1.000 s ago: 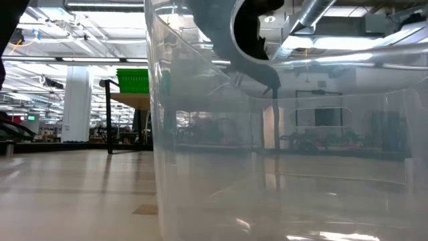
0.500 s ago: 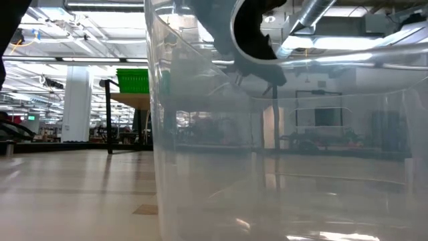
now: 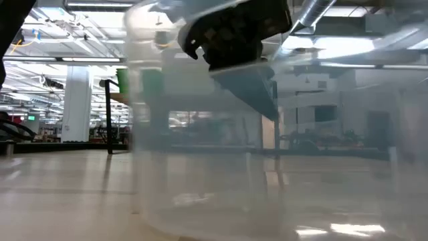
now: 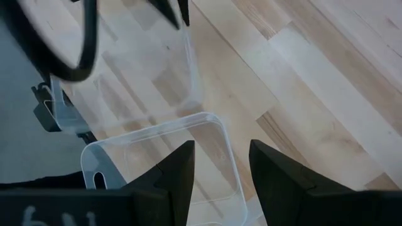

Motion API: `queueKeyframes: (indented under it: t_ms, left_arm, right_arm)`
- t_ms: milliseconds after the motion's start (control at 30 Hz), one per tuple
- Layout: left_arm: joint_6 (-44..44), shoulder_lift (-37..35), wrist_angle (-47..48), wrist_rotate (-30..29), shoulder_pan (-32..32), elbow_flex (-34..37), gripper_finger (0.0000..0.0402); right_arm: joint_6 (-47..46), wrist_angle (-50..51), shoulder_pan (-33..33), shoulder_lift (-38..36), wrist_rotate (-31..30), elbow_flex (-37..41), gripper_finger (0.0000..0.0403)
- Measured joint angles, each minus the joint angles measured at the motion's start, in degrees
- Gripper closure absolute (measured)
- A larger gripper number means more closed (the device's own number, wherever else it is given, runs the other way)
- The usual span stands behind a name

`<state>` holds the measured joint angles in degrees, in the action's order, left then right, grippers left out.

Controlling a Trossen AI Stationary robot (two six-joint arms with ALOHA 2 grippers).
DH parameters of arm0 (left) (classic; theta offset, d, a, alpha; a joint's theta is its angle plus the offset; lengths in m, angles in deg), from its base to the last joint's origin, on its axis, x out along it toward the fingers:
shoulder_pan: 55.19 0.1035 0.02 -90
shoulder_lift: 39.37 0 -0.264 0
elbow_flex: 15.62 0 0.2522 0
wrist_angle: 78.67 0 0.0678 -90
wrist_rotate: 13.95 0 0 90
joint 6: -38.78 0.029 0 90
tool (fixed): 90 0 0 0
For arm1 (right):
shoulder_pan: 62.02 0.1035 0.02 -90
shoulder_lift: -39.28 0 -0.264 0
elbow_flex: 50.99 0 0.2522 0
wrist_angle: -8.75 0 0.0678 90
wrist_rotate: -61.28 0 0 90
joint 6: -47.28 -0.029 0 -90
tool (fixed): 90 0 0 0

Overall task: Stack baskets on shelf by color
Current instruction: Put the left transparent bin on the shelf

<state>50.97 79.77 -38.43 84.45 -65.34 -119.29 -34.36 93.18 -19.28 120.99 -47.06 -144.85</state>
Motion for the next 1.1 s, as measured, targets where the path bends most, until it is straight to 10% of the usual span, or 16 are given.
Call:
queueKeyframes:
  t_ms: [767, 1100]
  left_arm:
    - [-6.6, -10.15, 23.24, -2.7, 8.16, -10.69, 0.0401]
    - [-0.36, -13.86, 25.93, -6.4, 20.71, -28.76, 0.0401]
  right_arm:
    - [0.67, 0.84, -0.13, 0.0, -0.19, -0.02, 0.0228]
    - [1.28, 2.57, -0.61, 0.0, -3.13, -0.04, 0.0228]
